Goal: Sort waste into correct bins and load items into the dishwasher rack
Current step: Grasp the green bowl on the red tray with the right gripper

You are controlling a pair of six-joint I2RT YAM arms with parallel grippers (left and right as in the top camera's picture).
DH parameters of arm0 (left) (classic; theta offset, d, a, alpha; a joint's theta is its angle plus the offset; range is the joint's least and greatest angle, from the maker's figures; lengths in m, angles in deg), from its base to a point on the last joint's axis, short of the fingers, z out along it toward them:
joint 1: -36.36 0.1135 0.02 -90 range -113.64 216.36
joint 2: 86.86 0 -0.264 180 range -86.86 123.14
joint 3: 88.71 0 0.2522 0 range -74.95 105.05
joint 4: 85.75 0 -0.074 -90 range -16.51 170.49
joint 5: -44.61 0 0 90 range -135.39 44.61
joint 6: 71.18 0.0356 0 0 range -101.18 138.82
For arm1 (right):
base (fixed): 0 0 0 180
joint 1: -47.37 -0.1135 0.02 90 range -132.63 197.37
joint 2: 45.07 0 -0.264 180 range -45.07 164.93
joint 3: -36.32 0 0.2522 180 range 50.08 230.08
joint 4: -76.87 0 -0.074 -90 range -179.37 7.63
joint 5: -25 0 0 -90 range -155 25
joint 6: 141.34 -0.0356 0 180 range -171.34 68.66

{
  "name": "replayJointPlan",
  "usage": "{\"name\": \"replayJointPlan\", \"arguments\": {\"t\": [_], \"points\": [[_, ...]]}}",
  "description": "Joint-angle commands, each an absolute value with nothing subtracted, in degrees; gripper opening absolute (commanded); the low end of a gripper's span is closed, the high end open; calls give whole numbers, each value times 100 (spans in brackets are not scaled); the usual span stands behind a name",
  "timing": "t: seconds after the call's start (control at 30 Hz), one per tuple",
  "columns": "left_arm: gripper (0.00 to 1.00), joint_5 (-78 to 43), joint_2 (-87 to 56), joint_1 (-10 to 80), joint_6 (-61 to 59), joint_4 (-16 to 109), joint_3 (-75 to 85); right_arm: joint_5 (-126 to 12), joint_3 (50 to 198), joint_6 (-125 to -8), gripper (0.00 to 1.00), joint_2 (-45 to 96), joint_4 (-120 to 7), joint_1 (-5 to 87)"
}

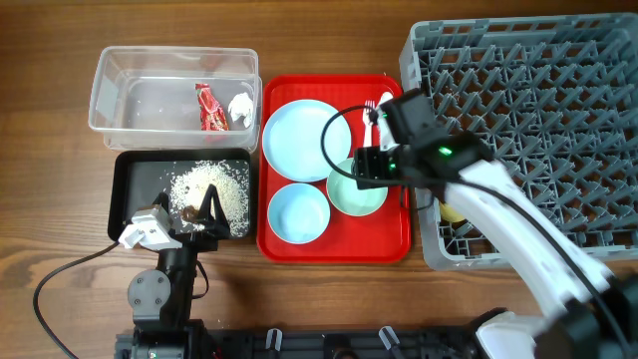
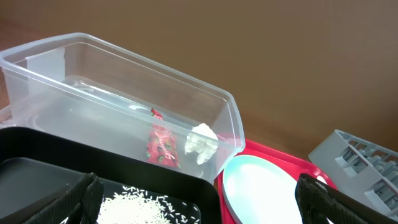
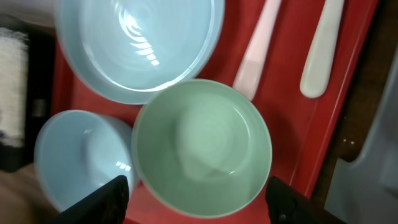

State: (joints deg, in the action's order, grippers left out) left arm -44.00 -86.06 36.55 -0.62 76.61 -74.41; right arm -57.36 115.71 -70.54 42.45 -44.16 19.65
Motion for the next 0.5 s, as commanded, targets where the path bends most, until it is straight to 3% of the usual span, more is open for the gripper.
{"name": "replayJointPlan", "arguments": {"t": [0.0, 0.2, 0.3, 0.33, 0.37, 0.47], "points": [[100, -4440, -8648, 3711, -112, 7621, -7463, -6091, 11520, -7107, 70, 4916, -4612, 1954], [100, -4440, -8648, 3711, -112, 7621, -7463, -6495, 11520, -7273, 62, 5755, -4678, 1958], [100, -4440, -8648, 3711, -112, 7621, -7463, -6490, 11520, -7271, 43, 5963, -4672, 1958], [100, -4440, -8648, 3711, -112, 7621, -7463, -6451, 11520, -7260, 26, 5985, -4645, 1958], [100, -4440, -8648, 3711, -112, 7621, -7463, -6453, 11520, -7245, 17, 5983, -4641, 1958], [100, -4440, -8648, 3711, -112, 7621, -7463, -6456, 11542, -7247, 5, 5856, -4608, 1971]]}}
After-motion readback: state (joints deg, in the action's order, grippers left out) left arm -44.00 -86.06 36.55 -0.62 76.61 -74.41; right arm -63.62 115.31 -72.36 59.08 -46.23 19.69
